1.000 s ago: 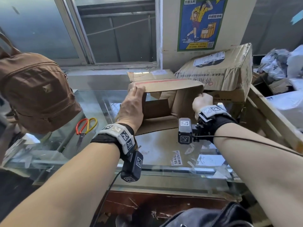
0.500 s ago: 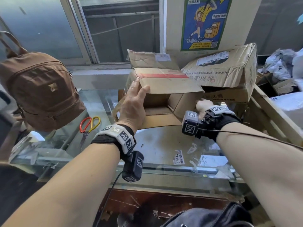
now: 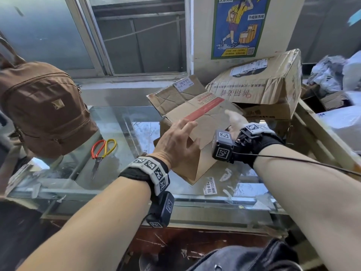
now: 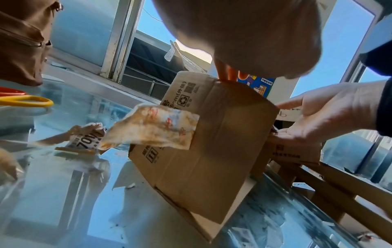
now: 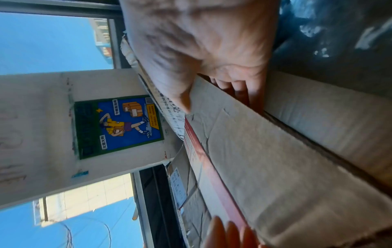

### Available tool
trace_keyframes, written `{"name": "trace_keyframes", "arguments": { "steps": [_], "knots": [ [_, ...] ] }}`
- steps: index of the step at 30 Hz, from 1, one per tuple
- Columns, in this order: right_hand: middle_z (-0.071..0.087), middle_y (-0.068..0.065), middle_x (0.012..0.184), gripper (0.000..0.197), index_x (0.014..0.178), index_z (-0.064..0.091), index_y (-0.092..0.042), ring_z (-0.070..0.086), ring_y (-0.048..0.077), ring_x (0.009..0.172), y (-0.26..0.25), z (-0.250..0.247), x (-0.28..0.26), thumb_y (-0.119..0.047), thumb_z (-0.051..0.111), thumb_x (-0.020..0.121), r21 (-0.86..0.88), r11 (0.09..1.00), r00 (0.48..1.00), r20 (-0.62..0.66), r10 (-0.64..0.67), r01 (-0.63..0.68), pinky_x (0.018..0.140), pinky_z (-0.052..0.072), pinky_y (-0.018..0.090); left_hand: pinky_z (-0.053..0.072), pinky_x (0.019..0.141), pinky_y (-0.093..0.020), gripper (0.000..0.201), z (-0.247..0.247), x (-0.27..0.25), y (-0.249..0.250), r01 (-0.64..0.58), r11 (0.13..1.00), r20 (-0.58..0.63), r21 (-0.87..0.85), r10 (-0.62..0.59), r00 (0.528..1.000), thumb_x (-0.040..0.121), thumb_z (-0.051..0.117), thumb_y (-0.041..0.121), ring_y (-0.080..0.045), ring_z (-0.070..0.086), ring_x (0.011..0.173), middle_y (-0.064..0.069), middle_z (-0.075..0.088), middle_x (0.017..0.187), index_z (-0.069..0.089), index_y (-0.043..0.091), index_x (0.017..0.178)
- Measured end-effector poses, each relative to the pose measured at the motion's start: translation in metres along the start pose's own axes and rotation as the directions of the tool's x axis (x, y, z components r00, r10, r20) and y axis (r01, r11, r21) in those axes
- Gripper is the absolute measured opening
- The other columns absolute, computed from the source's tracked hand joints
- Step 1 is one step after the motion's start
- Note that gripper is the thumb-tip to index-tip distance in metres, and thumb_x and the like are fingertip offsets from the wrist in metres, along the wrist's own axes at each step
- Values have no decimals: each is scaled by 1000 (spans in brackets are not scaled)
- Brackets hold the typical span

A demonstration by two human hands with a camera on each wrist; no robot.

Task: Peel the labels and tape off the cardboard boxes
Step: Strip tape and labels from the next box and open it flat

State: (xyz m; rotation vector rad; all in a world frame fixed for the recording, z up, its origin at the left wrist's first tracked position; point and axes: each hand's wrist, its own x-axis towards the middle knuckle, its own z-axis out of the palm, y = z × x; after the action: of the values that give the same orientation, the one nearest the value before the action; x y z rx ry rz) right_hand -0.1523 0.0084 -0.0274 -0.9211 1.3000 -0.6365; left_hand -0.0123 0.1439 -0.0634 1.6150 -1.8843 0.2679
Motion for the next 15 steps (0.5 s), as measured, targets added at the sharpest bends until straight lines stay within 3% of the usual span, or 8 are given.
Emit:
{"name": "trace_keyframes", "arguments": {
  "steps": [3,5,6,7,9,10,12,15],
  "knots": [
    [58,17,89,16,90,56,7,64,23,67,4,0,4,-8,57,94,-124,990,998,13,65,-63,48,47,28,49,70,-33,41,-2,1,-2,103,992,-191,-70,-115,975,89,40,26,-24,57,87,-16,58,103,53,0,118],
    [51,9,68,27,68,50,-1,51,18,54,4,-3,0,-4,56,94,-173,983,997,32,73,-66,47,43,28,42,73,-28,40,-7,4,-10,313,948,-408,-55,-307,860,88,39,27,-23,52,91,-18,55,102,52,-3,112],
    [49,7,65,29,66,48,-3,48,16,56,4,-5,-1,-5,54,94,-201,978,997,37,67,-58,49,42,27,41,79,-29,42,-11,6,-15,465,879,-477,-101,-453,753,90,40,30,-26,50,97,-20,53,106,52,-4,111],
    [50,7,65,29,66,48,-4,48,16,57,3,-6,1,-6,54,94,-204,978,998,46,50,-40,51,43,28,39,88,-34,46,-16,8,-19,615,765,-436,-191,-627,645,93,41,35,-30,49,106,-21,51,114,50,-4,116],
    [53,9,69,26,69,51,-4,52,19,60,0,-8,1,-10,57,93,-284,959,996,80,30,-7,59,45,31,33,102,-35,64,-24,9,-27,813,458,-94,-358,-885,457,97,42,52,-33,43,125,-19,46,135,42,-2,132],
    [54,11,71,24,70,52,-3,53,21,62,-1,-8,0,-11,57,93,-315,949,995,92,24,7,63,46,34,31,106,-35,73,-23,9,-29,839,351,102,-417,-899,427,95,41,59,-32,42,129,-17,45,139,40,-1,138],
    [53,12,71,25,70,52,-3,51,22,62,-4,-9,3,-10,57,93,-324,946,995,104,6,29,68,44,37,35,105,-35,74,-16,2,-32,831,303,311,-467,-823,475,89,52,61,-28,49,124,-10,53,132,48,2,135],
    [53,16,89,14,89,55,3,51,24,65,-8,-11,1,-10,55,93,-173,984,991,130,-11,33,65,45,34,46,100,-38,54,-4,-5,-37,793,394,284,-464,-782,555,83,67,51,-23,59,112,-3,63,118,59,13,121]
  ]
}}
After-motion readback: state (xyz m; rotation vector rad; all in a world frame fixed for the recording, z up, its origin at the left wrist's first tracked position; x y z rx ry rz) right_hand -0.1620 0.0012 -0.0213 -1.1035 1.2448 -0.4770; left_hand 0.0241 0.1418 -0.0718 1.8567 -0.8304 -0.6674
